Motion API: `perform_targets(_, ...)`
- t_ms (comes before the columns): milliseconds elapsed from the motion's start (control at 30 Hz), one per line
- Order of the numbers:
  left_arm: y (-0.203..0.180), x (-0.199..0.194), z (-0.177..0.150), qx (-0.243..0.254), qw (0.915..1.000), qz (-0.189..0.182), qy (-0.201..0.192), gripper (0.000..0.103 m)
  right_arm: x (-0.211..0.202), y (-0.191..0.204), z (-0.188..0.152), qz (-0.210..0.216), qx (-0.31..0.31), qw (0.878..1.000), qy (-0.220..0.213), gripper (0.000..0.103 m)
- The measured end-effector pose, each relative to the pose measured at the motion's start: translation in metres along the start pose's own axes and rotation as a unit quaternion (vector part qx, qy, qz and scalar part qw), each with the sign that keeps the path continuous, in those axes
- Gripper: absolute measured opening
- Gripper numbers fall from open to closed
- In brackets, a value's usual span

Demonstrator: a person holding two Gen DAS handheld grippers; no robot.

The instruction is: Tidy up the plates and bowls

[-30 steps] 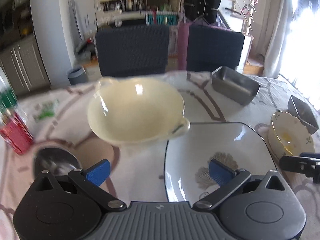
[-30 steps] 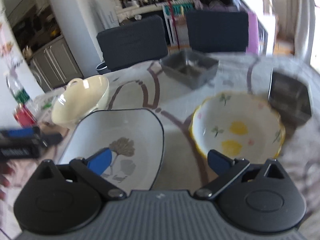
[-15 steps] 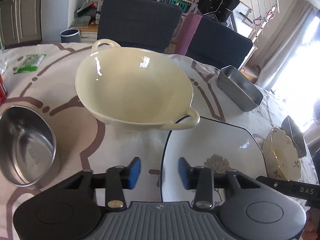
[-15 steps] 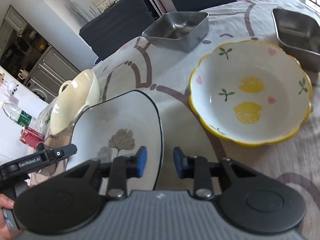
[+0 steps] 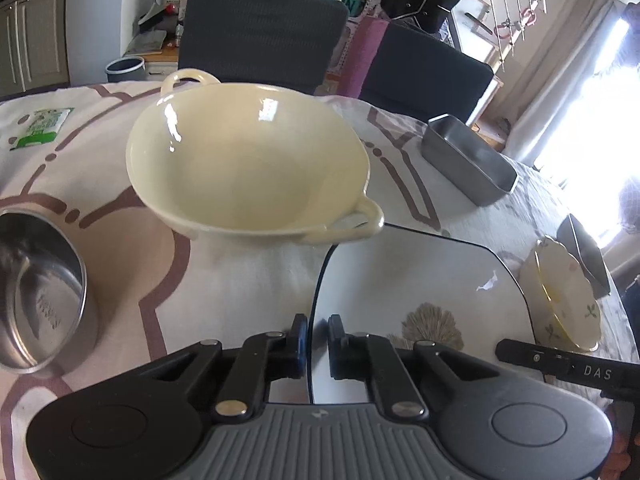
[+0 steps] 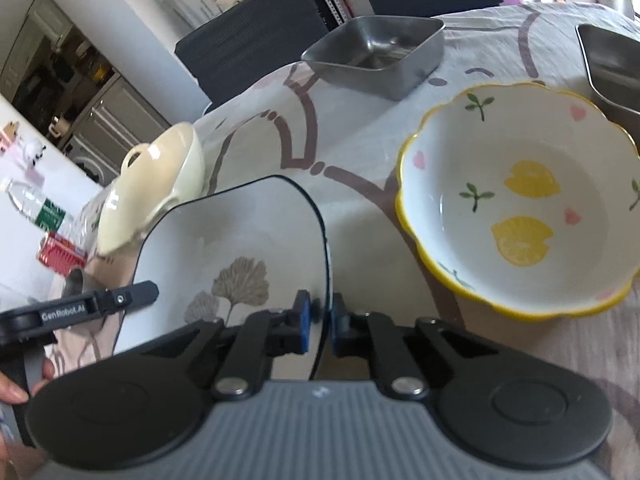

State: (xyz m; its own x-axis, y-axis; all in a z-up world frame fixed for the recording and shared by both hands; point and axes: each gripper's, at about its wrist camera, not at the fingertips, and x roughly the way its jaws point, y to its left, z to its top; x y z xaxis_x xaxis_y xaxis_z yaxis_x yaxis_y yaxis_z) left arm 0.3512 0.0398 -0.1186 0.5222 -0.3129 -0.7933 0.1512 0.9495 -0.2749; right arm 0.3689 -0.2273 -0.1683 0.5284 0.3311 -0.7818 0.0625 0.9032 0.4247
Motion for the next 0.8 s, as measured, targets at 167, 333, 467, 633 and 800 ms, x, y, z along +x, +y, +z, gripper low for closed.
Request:
perform_targets(167,-0.009,-0.009,-0.014,0.020,0.9997,0.010,0.008,0.011,-0.006,0.001,-0.004,-0.008,-0.008,1.000,0.006,0.012)
perform_targets(333,-0.006,-0.031,-0.028,0.018,0.9997,0.013,0.007,0.011,-0.018,0.010,-0.015,-0.014,-0.030,0.999,0.009,0.013)
perform_targets(467,-0.001,-0.052,-0.039,0.013,0.9997,0.020,0.005,0.011,-0.029,0.020,-0.025,-0.004,-0.039,0.999,0.014,0.013)
perform_targets(633,0.005,-0.076,-0.056,0.009,0.9994,0.032,0.007,0.011,-0.037,0.031,-0.039,0.004,-0.042,0.999,0.024,0.013)
perform_targets(800,0.014,-0.091,-0.074,-0.004,0.9991,0.041,0.013,0.011,-0.038,0.042,-0.050,0.010,-0.054,0.998,0.038,0.013)
